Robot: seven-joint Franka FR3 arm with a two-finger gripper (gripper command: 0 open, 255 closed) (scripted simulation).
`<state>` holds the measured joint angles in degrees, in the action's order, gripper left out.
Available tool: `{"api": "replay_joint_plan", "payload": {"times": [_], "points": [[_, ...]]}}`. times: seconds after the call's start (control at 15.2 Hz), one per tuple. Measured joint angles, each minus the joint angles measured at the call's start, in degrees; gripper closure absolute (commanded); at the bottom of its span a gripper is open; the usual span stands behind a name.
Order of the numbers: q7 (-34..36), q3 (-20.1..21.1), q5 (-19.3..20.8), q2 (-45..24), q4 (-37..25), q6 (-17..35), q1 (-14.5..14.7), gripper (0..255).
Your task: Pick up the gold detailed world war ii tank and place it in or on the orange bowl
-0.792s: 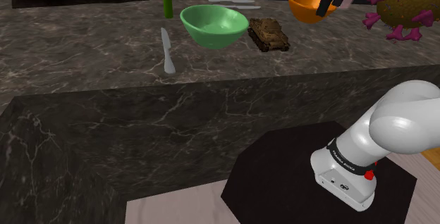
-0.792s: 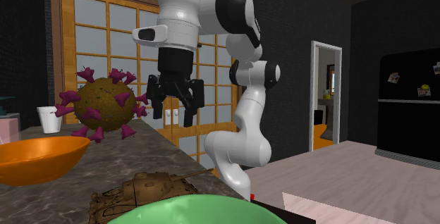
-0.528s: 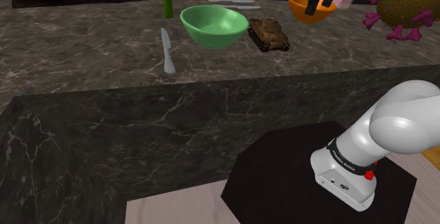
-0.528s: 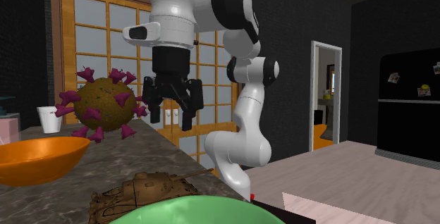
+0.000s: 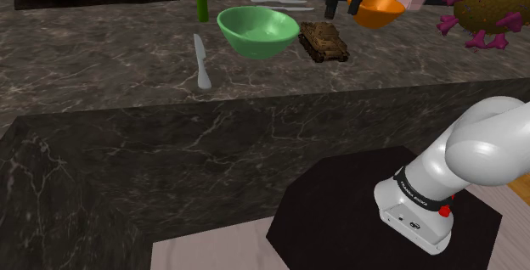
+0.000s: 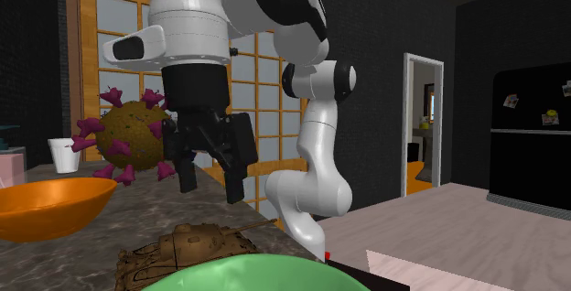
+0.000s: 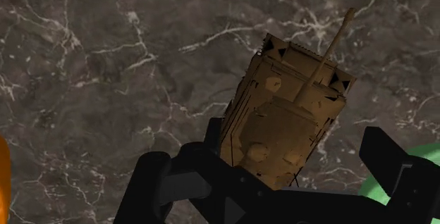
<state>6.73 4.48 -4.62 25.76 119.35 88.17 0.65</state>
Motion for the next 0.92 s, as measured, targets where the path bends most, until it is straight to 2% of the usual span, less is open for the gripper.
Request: {"api": "replay_joint_plan", "payload": {"times": [0.46,0.86,0.92], "points": [[0.08,0.24,-0.51,0.60,5.38,4.65,0.14,0],[0.12,0.31,-0.56,0.58,5.80,5.13,0.17,0],[0.12,0.31,-0.56,0.58,5.80,5.13,0.17,255]]}}
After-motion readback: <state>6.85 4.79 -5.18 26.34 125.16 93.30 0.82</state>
